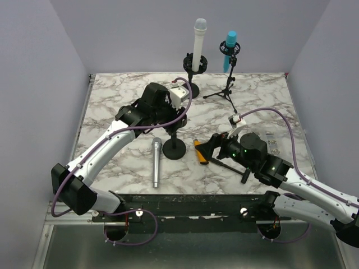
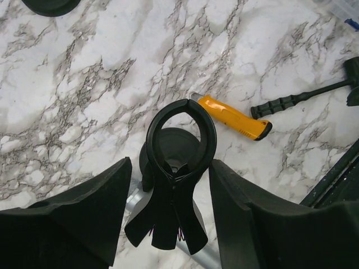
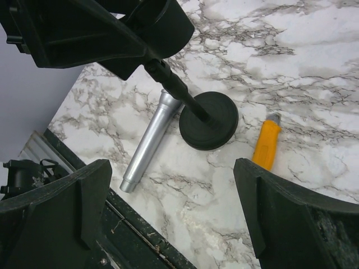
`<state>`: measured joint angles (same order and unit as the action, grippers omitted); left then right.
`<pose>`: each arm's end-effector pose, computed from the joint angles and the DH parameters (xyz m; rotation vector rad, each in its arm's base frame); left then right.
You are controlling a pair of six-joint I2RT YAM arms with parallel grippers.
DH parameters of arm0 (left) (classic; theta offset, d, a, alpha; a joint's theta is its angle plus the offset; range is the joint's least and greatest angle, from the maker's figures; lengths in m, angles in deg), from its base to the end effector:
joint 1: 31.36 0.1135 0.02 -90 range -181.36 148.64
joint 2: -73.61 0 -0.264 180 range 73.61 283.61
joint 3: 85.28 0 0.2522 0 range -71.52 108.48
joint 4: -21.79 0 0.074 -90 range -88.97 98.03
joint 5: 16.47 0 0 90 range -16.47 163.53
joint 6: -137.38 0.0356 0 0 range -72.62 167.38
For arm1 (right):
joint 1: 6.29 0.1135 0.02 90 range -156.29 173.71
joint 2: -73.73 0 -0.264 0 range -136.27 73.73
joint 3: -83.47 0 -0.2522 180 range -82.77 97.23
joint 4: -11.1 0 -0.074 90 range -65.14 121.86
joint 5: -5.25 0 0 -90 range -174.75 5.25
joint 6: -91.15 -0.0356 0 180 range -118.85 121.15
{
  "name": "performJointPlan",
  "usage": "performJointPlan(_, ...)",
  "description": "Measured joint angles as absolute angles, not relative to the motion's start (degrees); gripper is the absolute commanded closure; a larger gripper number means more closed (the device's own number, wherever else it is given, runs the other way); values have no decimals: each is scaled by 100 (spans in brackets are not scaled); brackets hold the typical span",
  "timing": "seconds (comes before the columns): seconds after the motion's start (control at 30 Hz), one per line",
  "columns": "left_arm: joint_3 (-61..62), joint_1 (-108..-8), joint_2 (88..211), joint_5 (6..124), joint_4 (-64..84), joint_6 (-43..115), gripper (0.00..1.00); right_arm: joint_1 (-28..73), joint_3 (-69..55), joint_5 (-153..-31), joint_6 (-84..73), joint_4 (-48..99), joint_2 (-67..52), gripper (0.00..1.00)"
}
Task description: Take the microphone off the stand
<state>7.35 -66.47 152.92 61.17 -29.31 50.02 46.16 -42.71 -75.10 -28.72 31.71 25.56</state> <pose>0.2430 -0.1802 0.3644 0.8467 2.1050 -0.5460 0.1268 0.1552 0.3069 -0.2526 1.8979 0.8442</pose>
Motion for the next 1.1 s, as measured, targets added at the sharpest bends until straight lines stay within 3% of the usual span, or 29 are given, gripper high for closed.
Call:
performJointPlan(0.33, 626, -6721, 15347, 6493, -2835, 4916, 74, 4616, -4352, -7429, -2769, 3230, 2570, 0)
performJointPlan(0.5, 790, -6724, 15502, 6574, -2857, 4836, 100, 4616, -4409, -7431, -2806, 3233, 2567, 0)
performJointPlan(0.8, 1942, -6566, 16503, 7470, -3045, 4523, 100, 4616, -4424, -7195, -3104, 3342, 2548, 0)
performJointPlan(1.1, 4973, -5475, 18383, 8025, -3548, 4044, 100, 4616, -4243, -6269, -3128, 3775, 2379, 0)
